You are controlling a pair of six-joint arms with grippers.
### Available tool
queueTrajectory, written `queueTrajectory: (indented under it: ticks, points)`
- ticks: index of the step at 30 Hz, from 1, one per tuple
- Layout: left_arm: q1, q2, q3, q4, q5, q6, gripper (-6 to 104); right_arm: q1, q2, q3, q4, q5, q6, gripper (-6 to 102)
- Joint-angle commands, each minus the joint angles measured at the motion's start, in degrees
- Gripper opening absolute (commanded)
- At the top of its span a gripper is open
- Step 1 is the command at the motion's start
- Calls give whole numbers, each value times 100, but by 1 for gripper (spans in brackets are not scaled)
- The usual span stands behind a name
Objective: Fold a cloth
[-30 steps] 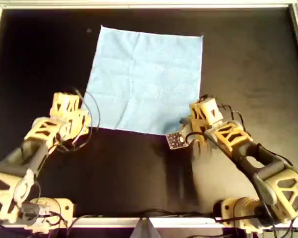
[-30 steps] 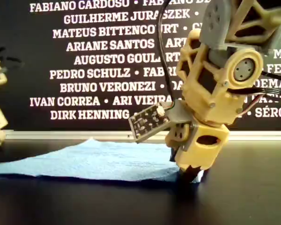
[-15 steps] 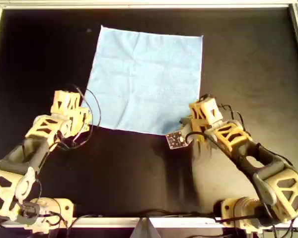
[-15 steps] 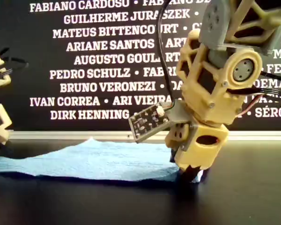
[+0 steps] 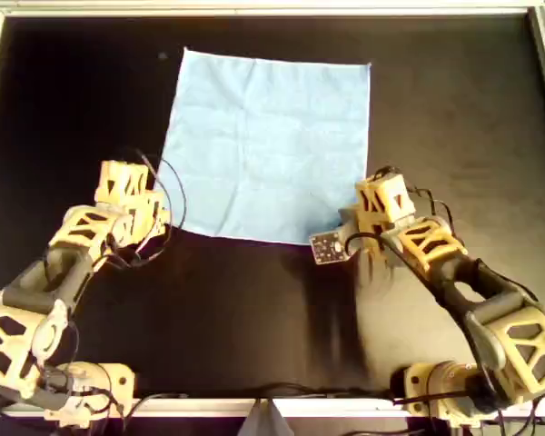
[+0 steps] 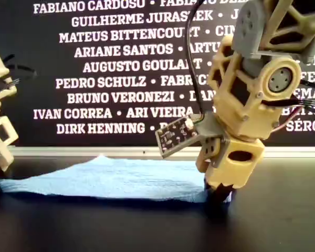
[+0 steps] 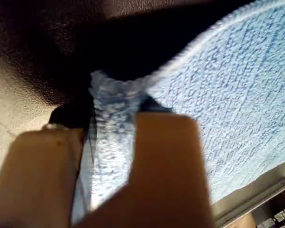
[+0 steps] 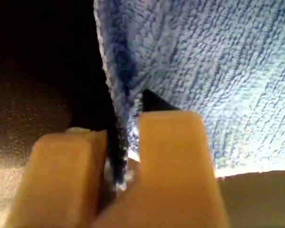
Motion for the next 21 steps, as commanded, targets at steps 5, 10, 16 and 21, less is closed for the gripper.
queueTrajectory:
  ticks: [5, 10, 16, 21]
  points:
    - [-105, 44, -9, -35, 35, -18, 0, -44, 53, -255, -149, -44, 18, -1]
    - [-114, 141, 26, 53, 26, -26, -1, -9, 158, -149, -149, -44, 18, -2]
    - [-360, 202, 396, 88, 26, 62, -1, 9, 202, -44, -149, -44, 18, -2]
    - [-914, 1099, 1178, 88, 26, 79, -1, 35, 976, 554, -149, -44, 18, -2]
